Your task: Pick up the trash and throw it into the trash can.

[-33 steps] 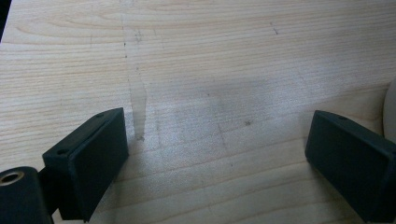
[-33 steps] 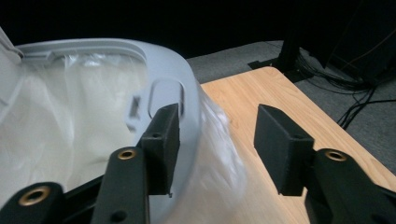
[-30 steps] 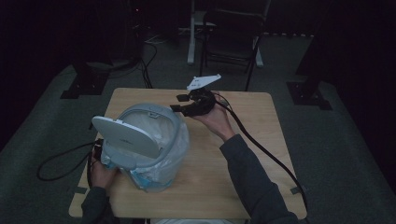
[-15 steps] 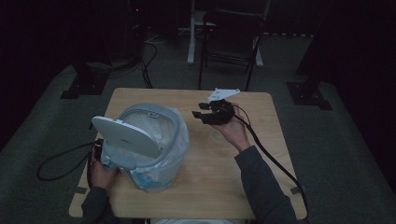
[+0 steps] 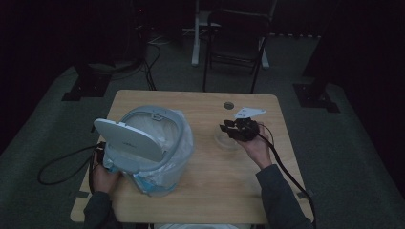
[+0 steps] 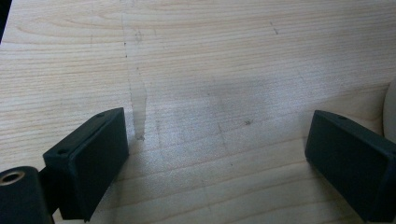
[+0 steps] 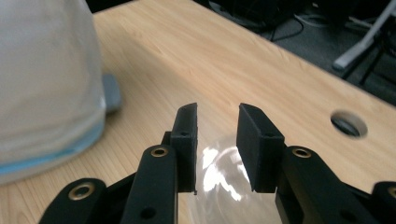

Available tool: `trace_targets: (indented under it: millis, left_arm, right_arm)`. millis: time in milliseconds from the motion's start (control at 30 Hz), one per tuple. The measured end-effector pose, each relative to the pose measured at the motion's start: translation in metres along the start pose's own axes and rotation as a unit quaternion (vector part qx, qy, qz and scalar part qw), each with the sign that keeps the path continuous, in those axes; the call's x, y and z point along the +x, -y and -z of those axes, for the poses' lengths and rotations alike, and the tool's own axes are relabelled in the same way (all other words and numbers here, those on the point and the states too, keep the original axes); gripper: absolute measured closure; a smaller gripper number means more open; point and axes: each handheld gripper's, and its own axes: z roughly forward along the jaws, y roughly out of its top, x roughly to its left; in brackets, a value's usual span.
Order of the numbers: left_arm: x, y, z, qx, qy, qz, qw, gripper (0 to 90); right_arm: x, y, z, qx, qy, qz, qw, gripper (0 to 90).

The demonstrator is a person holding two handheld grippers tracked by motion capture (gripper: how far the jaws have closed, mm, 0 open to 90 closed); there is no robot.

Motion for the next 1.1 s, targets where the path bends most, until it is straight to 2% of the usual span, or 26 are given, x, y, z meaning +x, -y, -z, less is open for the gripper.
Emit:
trace_targets:
  millis: [167,367,533,600,867,967,1067,1100]
  left_arm:
    - [0.0,0.0,0.0,0.0,0.0,0.0,1.0,6.7]
    - [0.0,0.0,0.0,-0.001,0.0,0.0,1.0,6.7]
    - [0.0,0.0,0.0,-0.001,0.0,0.0,1.0,6.8]
    - [0.0,0.0,0.0,-0.001,0.0,0.0,1.0,6.8]
    - [0.0,0.0,0.0,-0.001,0.0,0.0,1.0,6.8]
    - [0.0,0.0,0.0,-0.001,0.0,0.0,1.0,6.8]
    - [0.0,0.0,0.0,-0.001,0.0,0.0,1.0,6.8]
    - [0.0,0.0,0.0,-0.001,0.0,0.0,1.0,6.8]
  right_arm:
    - [-0.005,0.024,-0.004,0.005,0.019,-0.014,0.9997,66.1]
    - [-0.003,0.048,-0.019,0.033,0.024,-0.015,0.9991,73.2]
    - [0.0,0.062,-0.022,0.044,0.014,-0.016,0.9988,81.9]
    - [0.0,0.065,-0.021,0.039,0.008,-0.02,0.999,83.7]
    - [0.007,0.071,-0.017,0.033,-0.002,-0.018,0.9993,83.7]
    - [0.018,0.077,-0.015,0.034,-0.015,-0.009,0.9993,82.6]
    - [0.028,0.082,-0.018,0.047,-0.025,0.0,0.9986,81.4]
    - [0.028,0.082,-0.018,0.047,-0.025,0.0,0.9986,81.4]
